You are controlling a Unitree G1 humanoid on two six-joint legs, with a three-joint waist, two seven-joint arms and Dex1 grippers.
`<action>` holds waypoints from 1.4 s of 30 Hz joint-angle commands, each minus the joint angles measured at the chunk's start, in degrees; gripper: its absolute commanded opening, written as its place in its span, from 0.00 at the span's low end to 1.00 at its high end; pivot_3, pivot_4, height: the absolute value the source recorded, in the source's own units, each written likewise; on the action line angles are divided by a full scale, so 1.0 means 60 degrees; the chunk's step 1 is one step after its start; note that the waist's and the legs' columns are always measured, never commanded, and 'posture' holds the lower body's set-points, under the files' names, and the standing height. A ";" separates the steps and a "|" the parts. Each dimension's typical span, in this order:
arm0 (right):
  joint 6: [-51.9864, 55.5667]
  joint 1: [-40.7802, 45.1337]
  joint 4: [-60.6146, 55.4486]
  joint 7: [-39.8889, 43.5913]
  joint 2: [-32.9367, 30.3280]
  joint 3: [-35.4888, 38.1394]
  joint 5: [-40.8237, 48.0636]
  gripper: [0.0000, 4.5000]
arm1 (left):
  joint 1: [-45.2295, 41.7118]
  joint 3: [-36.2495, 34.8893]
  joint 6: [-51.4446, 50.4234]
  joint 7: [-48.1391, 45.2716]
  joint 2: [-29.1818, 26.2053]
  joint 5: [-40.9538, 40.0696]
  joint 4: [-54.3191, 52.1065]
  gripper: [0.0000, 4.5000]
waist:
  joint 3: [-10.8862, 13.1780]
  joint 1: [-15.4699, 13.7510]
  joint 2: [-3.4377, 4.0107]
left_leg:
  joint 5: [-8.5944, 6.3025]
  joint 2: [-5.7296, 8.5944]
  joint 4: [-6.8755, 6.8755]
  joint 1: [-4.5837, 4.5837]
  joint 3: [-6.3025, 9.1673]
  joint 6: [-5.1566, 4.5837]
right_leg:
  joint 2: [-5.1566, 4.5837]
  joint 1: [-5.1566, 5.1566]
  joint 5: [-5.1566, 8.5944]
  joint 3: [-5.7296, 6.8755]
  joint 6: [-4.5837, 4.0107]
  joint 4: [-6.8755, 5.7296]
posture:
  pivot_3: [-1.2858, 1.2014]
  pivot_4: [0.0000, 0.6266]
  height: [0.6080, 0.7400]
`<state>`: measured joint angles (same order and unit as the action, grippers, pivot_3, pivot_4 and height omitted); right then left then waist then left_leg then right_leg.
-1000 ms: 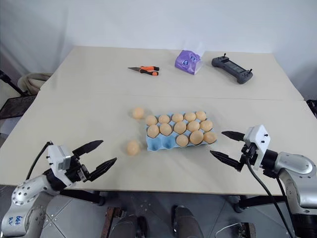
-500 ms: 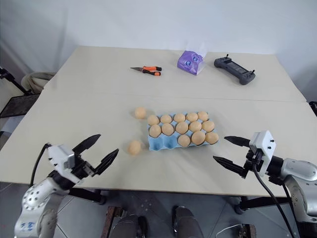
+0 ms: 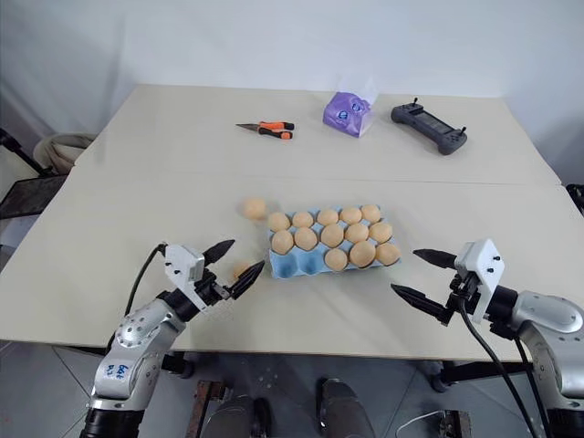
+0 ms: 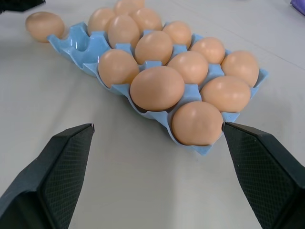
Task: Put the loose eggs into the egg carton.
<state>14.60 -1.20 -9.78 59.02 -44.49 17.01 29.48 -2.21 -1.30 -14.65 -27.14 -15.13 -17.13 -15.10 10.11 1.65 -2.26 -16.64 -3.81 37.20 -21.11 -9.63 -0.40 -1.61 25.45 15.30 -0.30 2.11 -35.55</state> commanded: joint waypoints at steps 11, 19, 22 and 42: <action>-0.0117 -0.0042 -0.0274 -0.0184 -0.0019 0.0139 -0.0024 1.00 | 0.0151 0.0257 -0.1697 0.0590 -0.0428 0.0236 -0.0890 0.99 | 0.0000 0.0003 0.0000 | -0.0009 0.0002 0.0001 0.0000 0.0000 0.0015 | -0.0005 0.0000 0.0001 0.0001 -0.0002 0.0001 | 0.52 0.24 1.00; -0.0111 0.0041 -0.0219 -0.0207 0.0009 0.0070 -0.0103 1.00 | 0.0067 0.0449 -0.2292 0.0639 -0.0749 0.0505 -0.0848 0.99 | 0.0000 0.0003 0.0000 | -0.0013 0.0001 -0.0001 0.0001 0.0000 0.0021 | -0.0007 0.0000 0.0002 0.0002 -0.0004 0.0002 | 0.52 0.24 1.00; -0.0103 0.0049 -0.0213 -0.0219 0.0003 0.0063 -0.0129 1.00 | -0.0062 0.0695 -0.2156 0.0454 -0.1000 0.0771 -0.0699 0.87 | 0.0000 0.0000 0.0001 | -0.0018 0.0002 0.0000 0.0002 0.0000 0.0030 | -0.0007 0.0000 0.0002 0.0002 -0.0004 0.0002 | 0.52 0.24 1.00; -0.0191 0.0139 -0.0087 -0.0252 0.0039 0.0035 -0.0254 1.00 | -0.1539 0.0551 -0.2018 -0.0914 -0.0551 -0.1411 -0.1881 0.45 | 0.0000 -0.0001 0.0001 | -0.0011 0.0007 0.0004 -0.0001 0.0000 0.0019 | -0.0008 -0.0002 0.0000 0.0003 0.0000 0.0002 | 0.52 0.24 1.00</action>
<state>14.18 -0.78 -9.73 57.84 -44.42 16.31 27.68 -10.44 1.30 -26.83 -31.71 -18.19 -24.65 -24.40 10.11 1.65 -2.26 -16.68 -3.76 37.23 -21.12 -9.63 -0.33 -1.65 25.44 15.30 -0.30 2.11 -35.54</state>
